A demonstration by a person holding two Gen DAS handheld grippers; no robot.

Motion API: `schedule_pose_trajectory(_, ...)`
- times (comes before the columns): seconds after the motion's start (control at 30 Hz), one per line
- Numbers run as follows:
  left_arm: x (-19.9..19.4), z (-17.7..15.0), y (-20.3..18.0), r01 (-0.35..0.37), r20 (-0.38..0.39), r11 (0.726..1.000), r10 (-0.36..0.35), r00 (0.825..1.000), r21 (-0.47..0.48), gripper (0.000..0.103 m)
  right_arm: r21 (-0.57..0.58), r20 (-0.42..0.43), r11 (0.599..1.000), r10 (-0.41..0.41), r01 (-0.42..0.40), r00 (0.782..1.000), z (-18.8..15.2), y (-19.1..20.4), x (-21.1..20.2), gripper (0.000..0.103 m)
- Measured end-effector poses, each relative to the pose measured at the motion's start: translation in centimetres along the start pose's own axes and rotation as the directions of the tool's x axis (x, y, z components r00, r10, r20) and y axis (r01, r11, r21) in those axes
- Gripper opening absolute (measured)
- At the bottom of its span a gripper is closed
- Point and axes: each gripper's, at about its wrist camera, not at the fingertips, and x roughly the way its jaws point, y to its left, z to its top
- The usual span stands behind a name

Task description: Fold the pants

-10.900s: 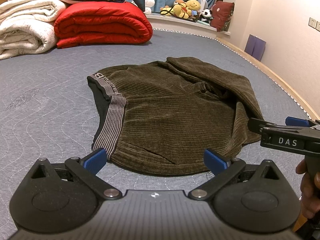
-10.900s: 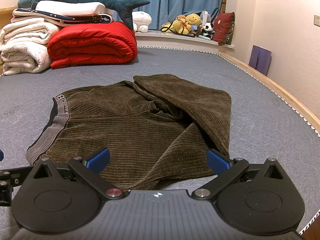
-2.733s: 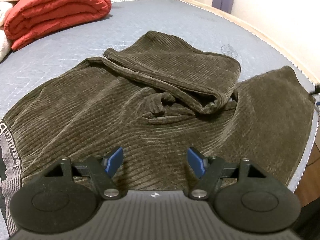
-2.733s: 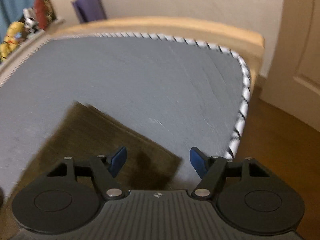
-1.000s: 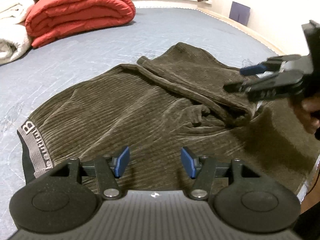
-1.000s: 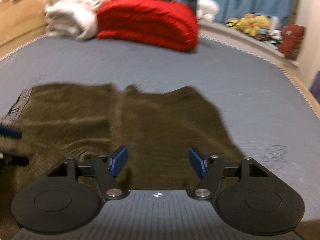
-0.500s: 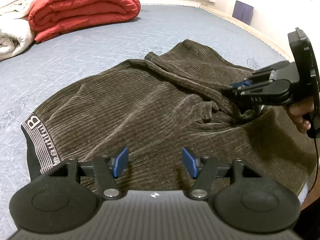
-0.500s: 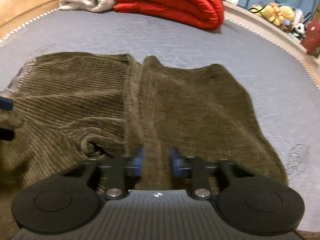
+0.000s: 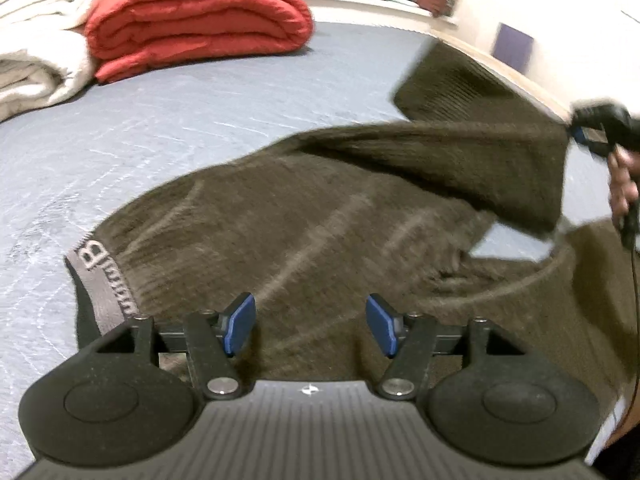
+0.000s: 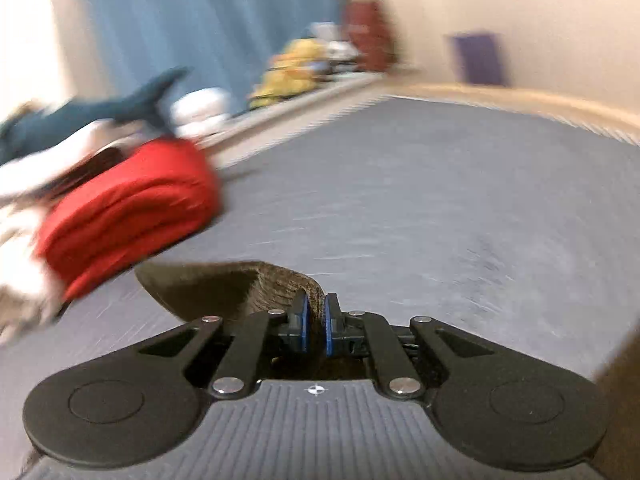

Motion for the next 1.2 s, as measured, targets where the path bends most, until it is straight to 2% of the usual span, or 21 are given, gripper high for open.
schedule_pose_trajectory(0.13,0.2,1.1,2.8,-0.055,0.015,0.996,0.056,0.998,-0.072,0.067,0.121,-0.066,0.992,-0.027,0.035,0.997,-0.8,-2.6,1.6,0.009)
schedule_pose_trajectory(0.23,0.2,2.0,6.2,-0.11,0.022,0.98,0.116,0.993,-0.168,0.067,0.112,-0.017,0.992,-0.059,0.06,0.998,-0.5,-3.3,1.4,0.009)
schedule_pose_trajectory(0.33,0.0,2.3,9.5,-0.169,0.013,0.945,0.18,0.984,-0.279,0.067,0.138,0.017,0.99,-0.032,0.029,0.999,0.0,-4.3,1.1,0.01)
schedule_pose_trajectory(0.4,-0.2,2.4,11.2,-0.207,-0.001,0.915,0.22,0.975,-0.346,0.071,0.169,0.022,0.985,-0.042,0.038,0.999,0.4,-5.4,1.3,0.011)
schedule_pose_trajectory(0.47,-0.5,2.4,12.9,-0.221,-0.013,0.887,0.236,0.972,-0.406,0.074,0.183,0.009,0.981,-0.067,0.064,0.998,0.5,-7.1,2.0,0.023)
schedule_pose_trajectory(0.5,-0.6,2.3,13.8,-0.225,-0.02,0.87,0.241,0.97,-0.438,0.074,0.189,-0.003,0.979,-0.077,0.076,0.997,0.5,-7.7,2.3,0.033)
schedule_pose_trajectory(0.57,-1.0,2.3,15.4,-0.229,-0.031,0.843,0.245,0.969,-0.487,0.074,0.197,-0.048,0.975,-0.096,0.103,0.994,0.3,-8.9,3.2,0.035)
schedule_pose_trajectory(0.63,-1.0,2.3,16.6,-0.22,-0.041,0.827,0.232,0.972,-0.518,0.076,0.174,-0.131,0.979,-0.08,0.103,0.988,-0.5,-9.6,4.7,0.035)
schedule_pose_trajectory(0.67,-0.9,2.2,16.8,-0.215,-0.048,0.825,0.223,0.974,-0.523,0.076,0.146,-0.179,0.984,-0.077,0.104,0.981,-1.0,-9.6,5.3,0.035)
schedule_pose_trajectory(0.73,-0.2,2.3,17.0,-0.206,-0.07,0.827,0.199,0.977,-0.522,0.076,0.078,-0.279,0.991,-0.079,0.105,0.957,-2.1,-8.8,6.6,0.043)
schedule_pose_trajectory(0.77,0.1,2.3,17.0,-0.2,-0.079,0.832,0.186,0.979,-0.518,0.077,0.05,-0.301,0.995,-0.072,0.092,0.951,-2.5,-8.4,6.9,0.044)
schedule_pose_trajectory(0.83,0.9,2.2,16.6,-0.18,-0.091,0.846,0.156,0.984,-0.502,0.077,-0.059,-0.291,0.995,-0.1,0.087,0.951,-2.8,-6.8,6.8,0.044)
schedule_pose_trajectory(0.9,1.3,2.1,16.2,-0.186,-0.088,0.854,0.164,0.982,-0.486,0.077,-0.112,-0.279,0.991,-0.101,0.073,0.955,-2.7,-5.7,6.8,0.044)
schedule_pose_trajectory(1.07,2.9,1.5,16.1,-0.217,-0.109,0.859,0.188,0.976,-0.464,0.077,-0.115,-0.277,0.992,-0.082,0.051,0.957,-2.3,-5.2,6.4,0.044)
schedule_pose_trajectory(1.2,3.6,1.2,16.6,-0.216,-0.124,0.856,0.178,0.976,-0.469,0.077,-0.11,-0.289,0.994,-0.06,0.03,0.956,-1.9,-5.7,6.3,0.052)
